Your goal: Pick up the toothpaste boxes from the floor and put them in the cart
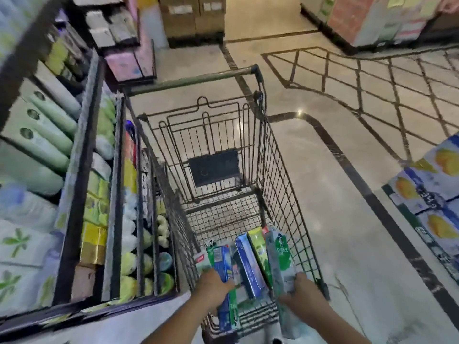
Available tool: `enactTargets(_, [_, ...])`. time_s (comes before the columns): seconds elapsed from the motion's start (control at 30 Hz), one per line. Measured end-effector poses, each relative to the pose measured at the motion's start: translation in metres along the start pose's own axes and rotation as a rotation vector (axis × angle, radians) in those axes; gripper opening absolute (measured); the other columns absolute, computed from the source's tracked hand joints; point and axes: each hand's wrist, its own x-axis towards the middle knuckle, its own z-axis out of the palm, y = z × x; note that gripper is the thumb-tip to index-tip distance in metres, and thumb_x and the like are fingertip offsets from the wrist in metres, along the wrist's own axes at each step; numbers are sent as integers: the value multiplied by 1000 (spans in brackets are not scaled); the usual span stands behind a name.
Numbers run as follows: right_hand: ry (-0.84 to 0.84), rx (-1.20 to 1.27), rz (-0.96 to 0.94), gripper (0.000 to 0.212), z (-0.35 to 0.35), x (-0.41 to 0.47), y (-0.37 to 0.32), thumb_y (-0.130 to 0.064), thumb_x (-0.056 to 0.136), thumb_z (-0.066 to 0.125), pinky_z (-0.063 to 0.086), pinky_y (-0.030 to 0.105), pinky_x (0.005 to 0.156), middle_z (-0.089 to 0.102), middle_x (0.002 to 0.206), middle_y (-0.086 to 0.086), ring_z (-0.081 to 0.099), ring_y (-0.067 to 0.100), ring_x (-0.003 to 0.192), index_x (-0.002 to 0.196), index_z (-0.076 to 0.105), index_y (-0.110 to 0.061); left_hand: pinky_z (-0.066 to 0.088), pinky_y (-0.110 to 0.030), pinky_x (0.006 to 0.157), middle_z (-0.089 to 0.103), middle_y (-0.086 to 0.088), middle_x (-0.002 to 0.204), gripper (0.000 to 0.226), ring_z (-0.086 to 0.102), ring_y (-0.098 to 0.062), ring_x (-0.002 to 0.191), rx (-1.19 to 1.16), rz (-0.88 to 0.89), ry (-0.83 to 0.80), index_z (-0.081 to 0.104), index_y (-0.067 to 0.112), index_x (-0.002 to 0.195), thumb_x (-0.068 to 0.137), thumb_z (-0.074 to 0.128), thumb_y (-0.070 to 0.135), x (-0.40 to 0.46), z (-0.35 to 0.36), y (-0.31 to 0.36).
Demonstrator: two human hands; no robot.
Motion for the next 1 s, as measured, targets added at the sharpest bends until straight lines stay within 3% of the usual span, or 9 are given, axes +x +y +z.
enactTargets(0.1, [-33,-92,-56,36,14,57,-4,-31,73,77,51,23,52,60,74,-1,58,7,61,94,53,-16,31,-29,58,36,2,72,34,42,-18,67,-81,-98,65,35,24,80,93,62,41,33,16,-8])
enactTargets(0.23, [-83,-180,-135,37,31,106,-11,-35,84,72,37,14,50,57,74,-8,51,-2,62,107,54,-12,47,-39,60,60,-11,80,39,62,-24,71,-5,-211,149,53,12,112,94,58,46,70,34,-17])
enactTargets(0.4, [-90,-200,-160,38,45,133,-5,-29,86,71,33,11,52,60,83,-9,53,-2,68,113,47,-15,40,-33,57,51,-5,75,35,50,-21,63,-44,-292,197,44,15,76,97,57,40,97,55,-24])
enactTargets(0.47, [-94,-223,-189,52,49,133,-4,-38,83,74,36,11,66,52,96,-11,50,1,76,116,41,-14,49,-35,71,62,-14,101,32,61,-26,84,-114,-291,198,55,7,106,98,56,38,103,66,-25])
enactTargets(0.53, [-116,-311,-247,63,52,128,-3,-50,81,71,35,16,72,45,109,-5,48,8,85,118,36,-14,47,-31,87,52,-16,139,63,60,-30,114,-209,-303,196,35,2,143,97,58,38,100,77,-27])
enactTargets(0.6, [-129,-340,-270,65,51,124,-1,-54,81,68,36,16,65,45,116,1,50,10,86,119,37,-12,43,-34,101,39,-14,152,78,50,-29,129,-212,-306,173,17,3,153,97,59,37,93,82,-27])
enactTargets(0.73, [-136,-366,-334,54,32,105,0,-48,91,58,38,20,73,49,121,4,46,10,92,126,37,-12,47,-28,81,57,-9,122,65,53,-17,95,-110,-273,128,31,5,147,97,56,38,70,73,-28])
enactTargets(0.83, [-128,-347,-355,68,11,83,-3,-56,88,56,46,44,100,50,135,7,56,17,104,136,30,-16,49,-33,92,51,1,97,41,49,-17,92,-96,-195,124,48,15,124,96,54,44,31,59,-22])
enactTargets(1.0, [-248,-404,-470,70,-29,32,-35,-56,89,54,48,38,95,51,141,12,63,19,101,142,35,-15,39,-25,98,45,-2,149,68,49,-18,128,-217,-59,183,39,18,148,93,54,56,-59,18,-26])
